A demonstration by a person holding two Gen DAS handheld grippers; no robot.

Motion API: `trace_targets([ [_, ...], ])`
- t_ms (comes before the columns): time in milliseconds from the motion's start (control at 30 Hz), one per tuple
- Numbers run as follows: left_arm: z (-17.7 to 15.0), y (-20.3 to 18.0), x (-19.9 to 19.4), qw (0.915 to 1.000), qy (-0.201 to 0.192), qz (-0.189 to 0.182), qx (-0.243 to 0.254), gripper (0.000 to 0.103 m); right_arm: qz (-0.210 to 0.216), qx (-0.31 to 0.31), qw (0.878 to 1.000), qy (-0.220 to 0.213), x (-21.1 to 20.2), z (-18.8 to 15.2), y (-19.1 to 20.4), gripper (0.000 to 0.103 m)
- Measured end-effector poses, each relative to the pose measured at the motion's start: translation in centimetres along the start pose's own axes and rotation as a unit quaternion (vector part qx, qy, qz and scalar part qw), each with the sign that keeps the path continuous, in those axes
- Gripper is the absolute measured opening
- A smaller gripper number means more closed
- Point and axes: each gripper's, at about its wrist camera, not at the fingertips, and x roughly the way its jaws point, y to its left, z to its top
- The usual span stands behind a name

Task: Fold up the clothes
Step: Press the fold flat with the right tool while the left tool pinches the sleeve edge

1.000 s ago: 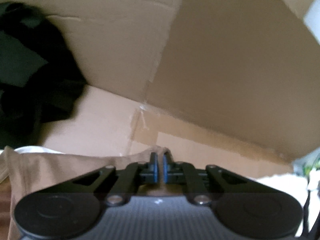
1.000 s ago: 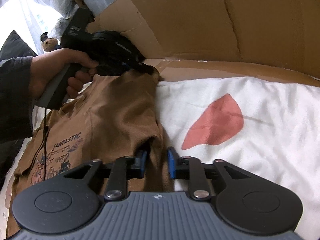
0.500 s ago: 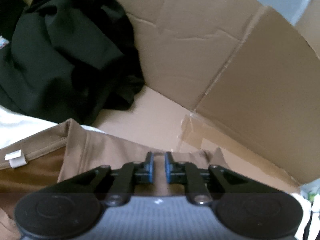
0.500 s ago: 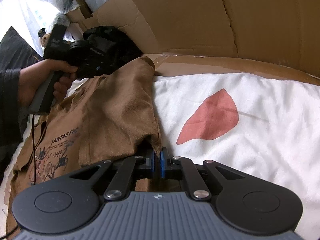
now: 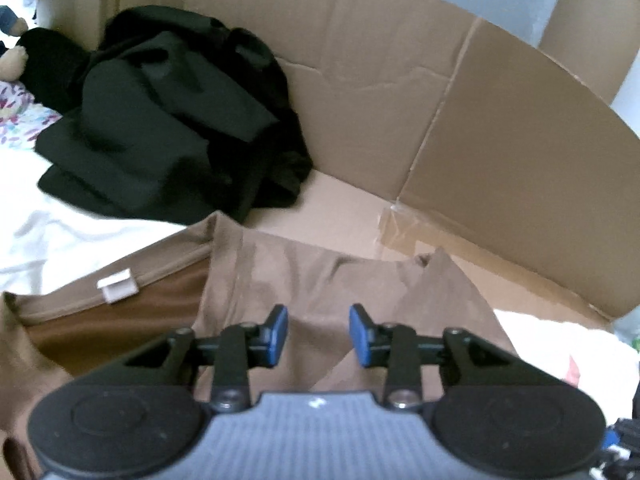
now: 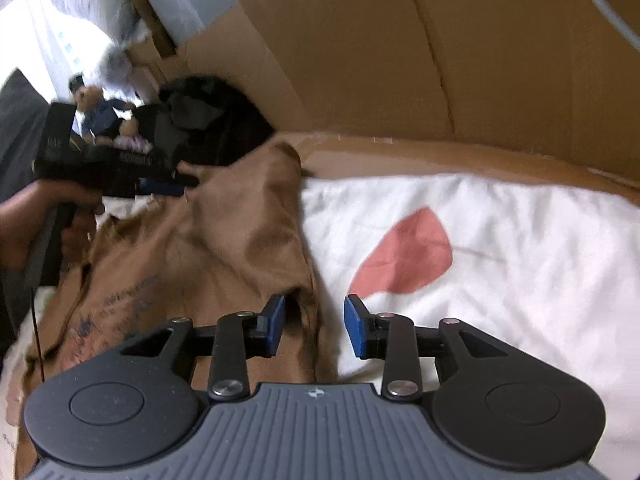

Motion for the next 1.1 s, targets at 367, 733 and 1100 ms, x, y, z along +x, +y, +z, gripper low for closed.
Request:
trace_targets([
  [367,-2.2,0.7,-1.7,0.9991,0.029,0.014,0.029,0.047,0.086,0.008,0.995,0.055,3.2,-1.8,3.2,0.037],
  [733,-4.3,0.4,-0.2,0.9970,0.035,0.021,0.066,0.013,0.101,0.061,0.991,0.063,5.1,-2.7,3.3,0.036],
  [1100,-4.1,0.9,-2.0,0.9971,0.015,0.007,0.075,0.002,0.115,-0.016,0.991,0.059,4.5,-2.5,5.2,0.008],
])
